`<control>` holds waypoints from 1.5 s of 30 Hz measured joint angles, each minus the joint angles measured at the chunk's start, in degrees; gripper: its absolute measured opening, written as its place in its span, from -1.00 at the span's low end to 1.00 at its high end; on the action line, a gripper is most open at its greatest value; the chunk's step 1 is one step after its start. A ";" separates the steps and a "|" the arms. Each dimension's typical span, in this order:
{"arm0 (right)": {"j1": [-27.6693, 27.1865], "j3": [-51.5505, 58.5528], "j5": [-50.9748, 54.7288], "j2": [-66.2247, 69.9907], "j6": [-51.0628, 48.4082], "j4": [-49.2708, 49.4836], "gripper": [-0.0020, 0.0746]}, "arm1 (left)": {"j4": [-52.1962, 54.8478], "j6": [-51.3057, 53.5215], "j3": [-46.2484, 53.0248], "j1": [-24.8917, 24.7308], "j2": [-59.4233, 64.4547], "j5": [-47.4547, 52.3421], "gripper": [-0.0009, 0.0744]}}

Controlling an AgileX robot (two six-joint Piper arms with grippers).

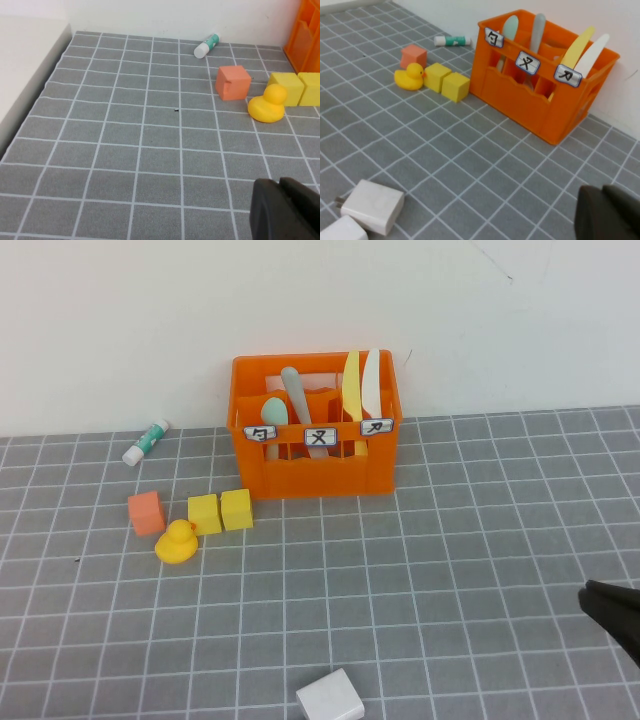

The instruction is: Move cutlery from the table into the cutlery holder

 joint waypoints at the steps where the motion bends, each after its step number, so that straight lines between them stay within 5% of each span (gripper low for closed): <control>1: 0.00 0.00 0.13 -0.32 -0.13 0.00 -0.95 | 0.00 0.00 0.00 0.00 0.00 0.00 -0.98; 16: 0.00 0.23 1.04 -0.83 -4.74 -1.12 -0.95 | 0.00 0.00 0.00 0.00 0.00 0.00 -0.98; 23: -0.13 0.25 14.05 -6.11 -4.74 -0.43 -0.95 | 0.00 0.14 0.00 0.00 0.00 0.00 -0.98; 28: -7.17 2.38 18.85 -15.31 -4.74 -0.12 -0.95 | 0.00 0.14 0.00 0.00 0.00 0.00 -0.98; 36: -23.65 13.39 9.49 -29.58 -4.74 -0.12 -0.95 | 0.00 0.14 0.00 0.00 0.00 0.00 -0.98; 45: -26.08 19.03 9.85 -37.93 -1.55 0.12 -0.95 | 0.00 0.14 0.00 0.00 0.00 0.00 -0.98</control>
